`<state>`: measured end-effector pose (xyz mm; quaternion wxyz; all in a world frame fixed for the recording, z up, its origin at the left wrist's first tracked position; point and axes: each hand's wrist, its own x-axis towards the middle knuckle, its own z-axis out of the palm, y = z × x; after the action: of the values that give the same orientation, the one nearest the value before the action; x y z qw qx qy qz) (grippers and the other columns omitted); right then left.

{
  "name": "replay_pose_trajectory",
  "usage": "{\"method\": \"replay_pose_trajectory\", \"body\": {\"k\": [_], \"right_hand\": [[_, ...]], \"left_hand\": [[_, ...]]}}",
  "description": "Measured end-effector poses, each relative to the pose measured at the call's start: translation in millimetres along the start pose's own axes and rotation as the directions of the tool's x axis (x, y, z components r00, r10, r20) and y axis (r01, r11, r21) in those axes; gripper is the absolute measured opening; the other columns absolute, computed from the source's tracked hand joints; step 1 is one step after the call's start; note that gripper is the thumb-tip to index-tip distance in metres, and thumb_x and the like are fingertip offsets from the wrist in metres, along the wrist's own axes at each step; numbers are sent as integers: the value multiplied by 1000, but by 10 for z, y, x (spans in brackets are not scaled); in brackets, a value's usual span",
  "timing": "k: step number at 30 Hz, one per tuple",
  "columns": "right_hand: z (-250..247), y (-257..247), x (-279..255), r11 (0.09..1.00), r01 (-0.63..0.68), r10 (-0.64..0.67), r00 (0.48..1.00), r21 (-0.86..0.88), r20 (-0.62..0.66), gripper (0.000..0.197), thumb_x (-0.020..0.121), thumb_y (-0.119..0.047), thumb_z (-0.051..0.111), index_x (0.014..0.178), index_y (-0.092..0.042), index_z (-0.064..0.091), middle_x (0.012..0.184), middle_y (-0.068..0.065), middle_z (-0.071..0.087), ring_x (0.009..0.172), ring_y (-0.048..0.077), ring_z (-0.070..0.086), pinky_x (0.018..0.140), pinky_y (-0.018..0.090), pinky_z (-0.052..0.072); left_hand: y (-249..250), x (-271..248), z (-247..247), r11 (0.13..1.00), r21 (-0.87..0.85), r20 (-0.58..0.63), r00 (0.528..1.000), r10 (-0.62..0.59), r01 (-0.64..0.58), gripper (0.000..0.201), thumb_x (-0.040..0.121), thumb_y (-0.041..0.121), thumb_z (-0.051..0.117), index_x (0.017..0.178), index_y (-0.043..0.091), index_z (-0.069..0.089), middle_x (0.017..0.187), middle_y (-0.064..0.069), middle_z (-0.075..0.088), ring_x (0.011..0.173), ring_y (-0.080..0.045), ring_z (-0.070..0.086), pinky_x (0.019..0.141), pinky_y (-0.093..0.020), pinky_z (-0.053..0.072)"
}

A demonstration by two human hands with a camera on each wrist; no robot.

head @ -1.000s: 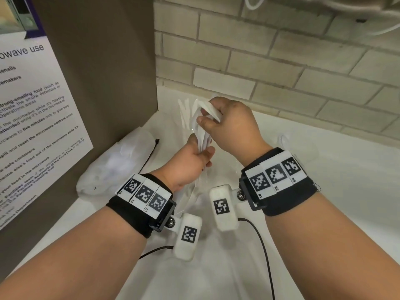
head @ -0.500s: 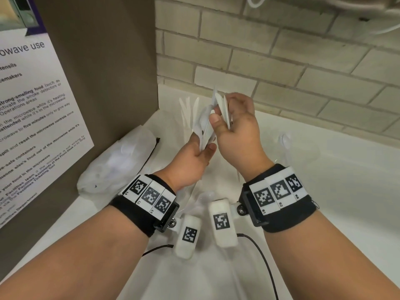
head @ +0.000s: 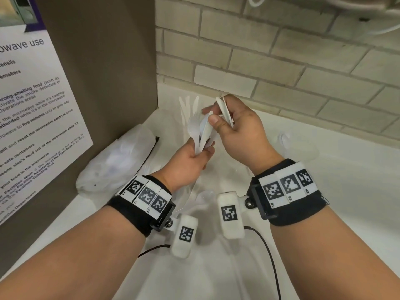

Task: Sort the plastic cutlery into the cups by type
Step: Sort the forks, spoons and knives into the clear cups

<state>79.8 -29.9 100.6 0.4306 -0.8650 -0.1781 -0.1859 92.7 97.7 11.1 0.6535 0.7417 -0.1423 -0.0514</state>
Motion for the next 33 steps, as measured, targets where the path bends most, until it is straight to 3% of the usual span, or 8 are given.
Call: {"method": "replay_pose_trajectory", "body": {"k": [5,8,12,15,18,20,26,33], "right_hand": [[-12,29,4,971,-95,114,991,218,-76,14,91,-9,54,84,-20,50,106,-9,72,92,3,64,79,25,48],[-56,14,38,922,-113,180,972,369,-151,14,91,-14,49,82,-25,46,102,-3,73,61,-5,56,63,24,38],[-152,-88,102,861,-84,269,912,502,-308,14,100,-16,40,88,-24,40,79,7,74,40,10,39,48,24,32],[-294,-119,247,837,-58,332,844,544,-420,14,103,-19,34,91,-23,39,69,3,68,43,12,41,44,24,33],[-366,-21,441,882,-83,328,815,464,-477,14,102,-19,33,94,-25,42,64,-4,62,59,10,54,61,33,46],[-342,69,564,902,-116,313,839,415,-446,14,102,-17,33,97,-23,45,68,-2,60,67,14,60,72,40,52],[53,198,962,909,-130,265,914,397,-307,15,103,-19,36,90,-23,44,71,1,53,42,13,44,41,24,40],[580,366,1400,920,-29,136,959,391,-249,18,102,-21,34,114,-20,47,72,-2,50,58,11,46,59,26,43]], "left_hand": [[-55,2,-29,1000,18,-6,1000,-9,10,34,94,34,55,121,14,54,67,12,56,57,-7,49,64,-30,46],[-34,-5,-51,1000,12,11,1000,-26,26,37,94,37,54,121,12,54,60,15,54,55,-7,47,62,-29,44],[38,-17,-78,995,-88,64,997,-44,50,16,98,25,49,108,17,59,66,13,54,61,-9,45,62,-23,43],[33,-62,-157,938,-305,91,985,-144,165,16,100,16,45,96,15,61,70,3,56,62,-11,50,69,-27,41],[50,-89,-244,885,-401,172,968,-180,236,18,99,17,44,94,16,61,71,5,62,78,-15,61,82,-33,42],[94,-100,-293,845,-467,209,961,-182,261,17,99,15,42,94,16,59,71,3,61,80,-18,64,81,-34,47],[108,-87,-480,841,-471,-119,927,-357,264,15,100,19,46,97,18,61,74,3,57,54,-9,53,58,-28,42],[87,-92,-581,842,-468,-224,886,-405,267,16,100,20,47,99,16,62,66,6,60,55,-11,51,58,-29,41]]}}
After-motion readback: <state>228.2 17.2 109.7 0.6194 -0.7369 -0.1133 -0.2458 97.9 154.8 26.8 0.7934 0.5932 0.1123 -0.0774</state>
